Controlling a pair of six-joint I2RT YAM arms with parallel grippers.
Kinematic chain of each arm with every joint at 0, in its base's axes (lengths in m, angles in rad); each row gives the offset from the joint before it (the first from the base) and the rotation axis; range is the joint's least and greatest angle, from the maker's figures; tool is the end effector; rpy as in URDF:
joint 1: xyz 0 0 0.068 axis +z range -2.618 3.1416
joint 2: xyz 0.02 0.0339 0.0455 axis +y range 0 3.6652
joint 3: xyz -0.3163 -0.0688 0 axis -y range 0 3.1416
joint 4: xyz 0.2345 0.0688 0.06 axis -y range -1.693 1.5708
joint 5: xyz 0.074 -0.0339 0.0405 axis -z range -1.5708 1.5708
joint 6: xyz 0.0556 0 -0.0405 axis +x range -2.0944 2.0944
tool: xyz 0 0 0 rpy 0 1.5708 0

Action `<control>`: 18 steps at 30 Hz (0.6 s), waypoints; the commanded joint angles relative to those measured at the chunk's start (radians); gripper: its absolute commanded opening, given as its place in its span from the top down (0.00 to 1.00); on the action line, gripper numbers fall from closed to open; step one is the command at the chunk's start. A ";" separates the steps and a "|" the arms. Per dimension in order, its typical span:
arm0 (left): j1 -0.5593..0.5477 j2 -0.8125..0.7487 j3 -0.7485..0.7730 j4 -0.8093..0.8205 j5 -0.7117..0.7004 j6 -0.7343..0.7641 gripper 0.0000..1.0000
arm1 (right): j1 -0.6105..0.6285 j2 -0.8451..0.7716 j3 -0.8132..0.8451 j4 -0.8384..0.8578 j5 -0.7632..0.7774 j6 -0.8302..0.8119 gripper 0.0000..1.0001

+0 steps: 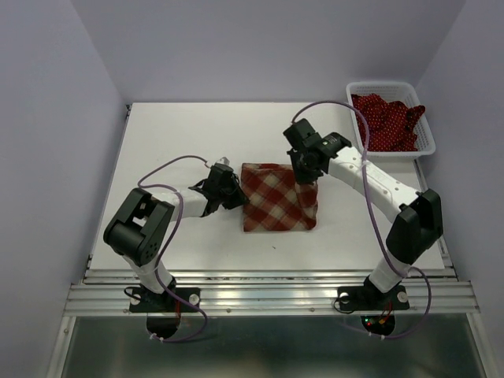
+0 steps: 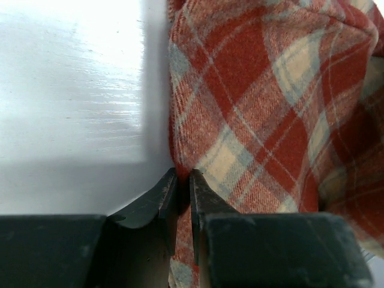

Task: Fold and stack the skirts
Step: Fold the skirt

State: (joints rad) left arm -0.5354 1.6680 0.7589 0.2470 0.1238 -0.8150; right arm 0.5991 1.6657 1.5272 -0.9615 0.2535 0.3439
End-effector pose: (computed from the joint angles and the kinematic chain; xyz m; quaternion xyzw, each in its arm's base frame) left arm 0.2924 -0.1814 0.2008 -0.0981 0.8919 -0.3172 0.3072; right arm 0.2957 0.1850 0.3415 -0.0935 0.9605 -0.0044 0.2619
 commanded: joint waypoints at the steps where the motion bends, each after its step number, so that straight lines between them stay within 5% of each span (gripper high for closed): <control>1: -0.017 -0.001 -0.018 0.043 0.008 -0.033 0.78 | 0.071 0.038 0.091 -0.025 0.018 0.046 0.99; 18: -0.032 -0.022 -0.030 0.018 -0.026 -0.062 0.79 | 0.226 0.170 0.162 0.053 -0.002 0.101 0.99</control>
State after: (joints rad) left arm -0.5533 1.6707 0.7452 0.2668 0.1120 -0.8700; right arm 0.7971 1.8194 1.6600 -0.9810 0.2646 0.4076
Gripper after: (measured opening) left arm 0.218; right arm 0.156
